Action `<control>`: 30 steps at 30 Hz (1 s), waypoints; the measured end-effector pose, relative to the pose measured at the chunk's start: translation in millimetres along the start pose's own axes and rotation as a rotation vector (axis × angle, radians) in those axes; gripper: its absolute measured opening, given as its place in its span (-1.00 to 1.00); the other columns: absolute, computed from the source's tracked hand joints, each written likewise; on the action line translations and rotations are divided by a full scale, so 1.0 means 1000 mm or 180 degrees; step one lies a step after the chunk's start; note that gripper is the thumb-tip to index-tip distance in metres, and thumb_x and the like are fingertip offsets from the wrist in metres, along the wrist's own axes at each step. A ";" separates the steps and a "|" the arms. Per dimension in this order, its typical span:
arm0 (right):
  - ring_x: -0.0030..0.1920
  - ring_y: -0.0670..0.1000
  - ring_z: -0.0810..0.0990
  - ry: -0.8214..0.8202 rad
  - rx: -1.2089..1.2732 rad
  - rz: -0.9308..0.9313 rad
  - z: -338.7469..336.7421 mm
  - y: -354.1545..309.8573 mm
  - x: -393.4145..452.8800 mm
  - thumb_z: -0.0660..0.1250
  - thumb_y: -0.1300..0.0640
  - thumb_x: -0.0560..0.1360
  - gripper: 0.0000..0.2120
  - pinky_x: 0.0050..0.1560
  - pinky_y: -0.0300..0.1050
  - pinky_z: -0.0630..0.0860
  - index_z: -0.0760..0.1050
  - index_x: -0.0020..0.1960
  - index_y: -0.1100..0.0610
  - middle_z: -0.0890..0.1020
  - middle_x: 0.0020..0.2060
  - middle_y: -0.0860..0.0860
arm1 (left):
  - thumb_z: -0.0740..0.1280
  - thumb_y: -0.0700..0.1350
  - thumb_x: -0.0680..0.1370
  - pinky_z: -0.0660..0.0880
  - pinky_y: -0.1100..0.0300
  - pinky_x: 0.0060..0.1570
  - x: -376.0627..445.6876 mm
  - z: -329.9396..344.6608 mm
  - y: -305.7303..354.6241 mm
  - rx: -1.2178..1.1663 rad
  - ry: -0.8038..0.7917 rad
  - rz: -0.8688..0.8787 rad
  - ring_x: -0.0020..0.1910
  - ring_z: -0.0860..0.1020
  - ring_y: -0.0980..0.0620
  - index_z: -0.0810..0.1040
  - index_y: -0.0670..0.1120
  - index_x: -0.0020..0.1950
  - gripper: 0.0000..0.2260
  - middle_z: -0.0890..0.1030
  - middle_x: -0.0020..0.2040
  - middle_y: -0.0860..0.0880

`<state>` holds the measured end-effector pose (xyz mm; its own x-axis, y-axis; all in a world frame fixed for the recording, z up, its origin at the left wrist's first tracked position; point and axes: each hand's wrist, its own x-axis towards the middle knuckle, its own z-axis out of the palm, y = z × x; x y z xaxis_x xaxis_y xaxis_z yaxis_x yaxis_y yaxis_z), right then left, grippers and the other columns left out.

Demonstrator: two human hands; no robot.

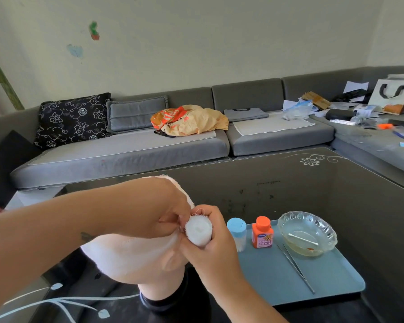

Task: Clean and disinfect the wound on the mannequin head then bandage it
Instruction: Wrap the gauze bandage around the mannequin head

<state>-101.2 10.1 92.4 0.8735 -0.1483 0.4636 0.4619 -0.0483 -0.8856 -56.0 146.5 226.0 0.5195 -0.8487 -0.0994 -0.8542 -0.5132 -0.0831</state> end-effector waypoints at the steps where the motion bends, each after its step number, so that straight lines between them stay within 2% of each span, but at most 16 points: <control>1: -0.12 -0.11 0.60 -0.0016 -0.0004 0.0000 0.000 0.000 -0.001 0.46 0.20 0.31 -0.66 -0.15 -0.21 0.55 0.43 -0.06 -0.12 0.62 -0.14 -0.24 | 0.26 -0.02 0.50 0.39 0.23 0.09 -0.002 0.001 0.000 0.0068 0.0018 0.0026 -0.01 0.52 0.15 0.62 0.16 0.00 -0.82 0.64 -0.06 0.17; 5: -0.10 -0.15 0.60 -0.0052 -0.0049 0.0018 0.000 -0.001 -0.004 0.46 0.14 0.29 -0.64 -0.15 -0.28 0.54 0.42 -0.04 -0.17 0.60 -0.12 -0.28 | 0.24 0.07 0.53 0.21 0.50 0.14 -0.009 0.006 -0.002 0.0251 0.0189 0.0125 0.05 0.50 0.21 0.62 0.19 0.03 -0.81 0.63 0.01 0.24; 6: -0.09 -0.16 0.59 -0.0063 -0.0046 0.0021 0.000 -0.001 -0.005 0.46 0.10 0.29 -0.65 -0.16 -0.32 0.53 0.42 -0.03 -0.17 0.60 -0.11 -0.29 | 0.23 0.08 0.53 0.20 0.49 0.15 -0.011 0.006 -0.002 0.0276 0.0209 0.0130 0.04 0.51 0.21 0.62 0.19 0.02 -0.81 0.63 0.01 0.24; 8: -0.08 -0.17 0.59 -0.0077 -0.0052 0.0030 -0.001 0.000 -0.007 0.45 0.05 0.27 -0.65 -0.15 -0.35 0.52 0.43 -0.02 -0.16 0.60 -0.10 -0.29 | 0.23 0.07 0.53 0.30 0.35 0.19 -0.013 0.007 0.000 0.0358 0.0208 0.0186 0.01 0.53 0.19 0.62 0.18 -0.01 -0.82 0.64 -0.01 0.22; 11: -0.02 -0.13 0.59 -0.0026 -0.0048 0.0046 -0.001 0.005 -0.009 0.48 0.14 0.28 -0.63 -0.07 -0.31 0.52 0.46 0.00 -0.12 0.60 -0.07 -0.24 | 0.25 0.06 0.52 0.39 0.17 0.16 -0.017 0.009 0.003 0.0475 0.0313 0.0295 -0.07 0.58 0.13 0.63 0.13 -0.09 -0.83 0.66 -0.05 0.18; 14: 0.03 -0.09 0.59 -0.0001 -0.0069 0.0030 -0.001 0.007 -0.012 0.50 0.20 0.29 -0.62 -0.03 -0.28 0.52 0.49 0.02 -0.11 0.61 -0.04 -0.17 | 0.20 0.09 0.55 0.40 0.14 0.15 -0.021 0.011 0.004 0.0507 0.0380 0.0349 -0.09 0.59 0.10 0.63 0.10 -0.13 -0.77 0.65 -0.09 0.15; 17: 0.04 -0.11 0.57 -0.0051 -0.0158 -0.0035 0.000 0.006 -0.015 0.49 0.21 0.31 -0.61 -0.05 -0.34 0.50 0.50 0.02 -0.14 0.59 -0.03 -0.16 | 0.19 0.11 0.57 0.44 0.12 0.11 -0.024 0.013 0.008 0.0526 0.0459 0.0391 -0.09 0.60 0.10 0.63 0.10 -0.13 -0.75 0.65 -0.10 0.16; 23: 0.05 -0.15 0.52 -0.0061 -0.0223 0.0123 0.000 0.008 -0.021 0.47 0.08 0.27 -0.60 -0.04 -0.35 0.50 0.44 0.05 -0.11 0.52 0.01 -0.12 | 0.27 0.09 0.55 0.49 0.07 0.07 -0.031 0.017 0.013 0.0453 0.0626 0.0469 -0.10 0.62 0.07 0.64 0.07 -0.16 -0.79 0.66 -0.12 0.16; 27: 0.06 -0.10 0.53 -0.0128 -0.0211 0.0294 -0.004 0.008 -0.024 0.49 0.11 0.31 -0.58 0.01 -0.20 0.54 0.41 0.08 -0.09 0.53 0.02 -0.10 | 0.23 0.10 0.56 0.37 0.14 0.20 -0.036 0.021 0.017 0.0529 0.0670 0.0425 -0.11 0.60 0.08 0.62 0.08 -0.20 -0.76 0.64 -0.19 0.14; 30: 0.06 -0.11 0.51 -0.0349 -0.0137 0.0379 -0.011 0.005 -0.029 0.44 -0.03 0.29 -0.58 0.03 -0.22 0.53 0.37 0.09 -0.11 0.50 -0.01 -0.19 | 0.23 0.09 0.56 0.39 0.14 0.15 -0.039 0.024 0.023 0.0527 0.0723 0.0376 -0.21 0.56 0.07 0.58 0.06 -0.24 -0.76 0.61 -0.26 0.12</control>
<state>-125.7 3.4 74.8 0.9343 -0.0470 0.3534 0.3492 -0.0794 -0.9337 -95.1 171.3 203.8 0.3831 -0.9178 0.1048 -0.8840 -0.3971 -0.2466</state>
